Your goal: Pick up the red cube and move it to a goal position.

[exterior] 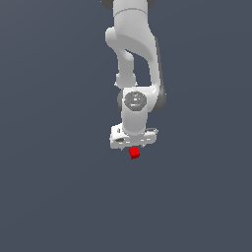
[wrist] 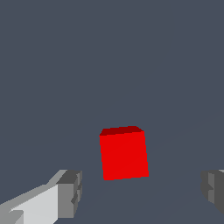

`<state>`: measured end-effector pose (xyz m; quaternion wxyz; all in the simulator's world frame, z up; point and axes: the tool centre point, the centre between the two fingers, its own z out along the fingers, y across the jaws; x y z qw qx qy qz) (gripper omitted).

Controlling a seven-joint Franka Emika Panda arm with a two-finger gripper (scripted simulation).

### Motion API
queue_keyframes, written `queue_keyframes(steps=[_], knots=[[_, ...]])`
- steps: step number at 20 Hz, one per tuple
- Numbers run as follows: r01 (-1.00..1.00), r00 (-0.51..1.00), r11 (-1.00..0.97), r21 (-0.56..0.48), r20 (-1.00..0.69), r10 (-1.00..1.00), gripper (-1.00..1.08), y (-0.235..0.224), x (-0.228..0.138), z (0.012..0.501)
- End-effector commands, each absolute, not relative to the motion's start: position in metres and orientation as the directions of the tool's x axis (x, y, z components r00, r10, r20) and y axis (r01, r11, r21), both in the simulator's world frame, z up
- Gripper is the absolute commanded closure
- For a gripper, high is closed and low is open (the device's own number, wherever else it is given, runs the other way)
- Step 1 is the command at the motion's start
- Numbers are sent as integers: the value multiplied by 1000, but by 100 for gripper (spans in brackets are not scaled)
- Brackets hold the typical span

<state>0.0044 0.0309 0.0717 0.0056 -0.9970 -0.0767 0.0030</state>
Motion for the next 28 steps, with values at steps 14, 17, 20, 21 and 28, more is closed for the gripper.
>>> queue_keyframes(steps=[14, 17, 20, 21, 28], knots=[[254, 967, -967, 0, 0, 254, 108, 42, 10, 20], [254, 967, -967, 0, 0, 254, 108, 42, 10, 20], [254, 967, -967, 0, 0, 254, 108, 42, 10, 20], [254, 967, -967, 0, 0, 254, 108, 42, 10, 20], [254, 967, -967, 0, 0, 254, 108, 38, 9, 27]])
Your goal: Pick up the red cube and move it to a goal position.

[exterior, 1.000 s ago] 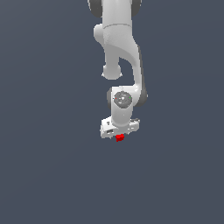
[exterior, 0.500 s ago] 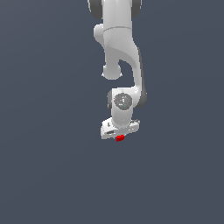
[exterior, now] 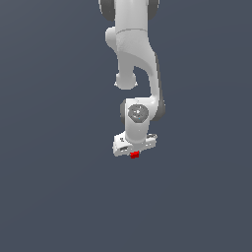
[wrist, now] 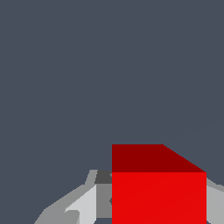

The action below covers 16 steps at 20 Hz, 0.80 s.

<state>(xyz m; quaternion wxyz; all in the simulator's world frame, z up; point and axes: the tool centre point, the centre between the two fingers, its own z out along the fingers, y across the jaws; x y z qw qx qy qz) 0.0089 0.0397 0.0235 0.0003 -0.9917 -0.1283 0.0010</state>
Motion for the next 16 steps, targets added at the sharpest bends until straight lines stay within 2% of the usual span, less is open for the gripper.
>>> queue_keyframes(steps=[1, 8, 16], knots=[[254, 967, -967, 0, 0, 254, 108, 36, 9, 30], [254, 967, -967, 0, 0, 254, 108, 17, 9, 69], [254, 967, -967, -1, 0, 254, 108, -21, 10, 148]])
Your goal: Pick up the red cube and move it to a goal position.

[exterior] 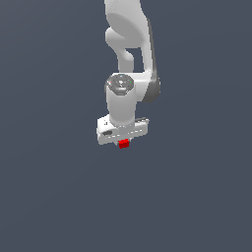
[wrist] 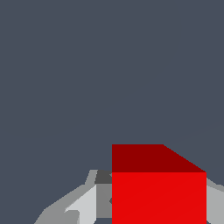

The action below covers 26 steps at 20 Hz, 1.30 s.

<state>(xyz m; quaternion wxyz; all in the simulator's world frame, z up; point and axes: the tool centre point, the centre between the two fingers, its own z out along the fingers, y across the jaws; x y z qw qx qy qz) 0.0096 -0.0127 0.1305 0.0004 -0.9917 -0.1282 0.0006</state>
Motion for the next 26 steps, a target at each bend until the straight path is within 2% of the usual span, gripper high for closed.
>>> queue_keyframes(steps=[1, 8, 14, 26], knots=[[254, 967, -967, -1, 0, 254, 108, -26, 10, 159], [254, 967, -967, -1, 0, 254, 108, -61, 12, 231], [254, 967, -967, -1, 0, 254, 108, -82, 14, 274], [254, 967, -967, 0, 0, 254, 108, -95, 18, 299]])
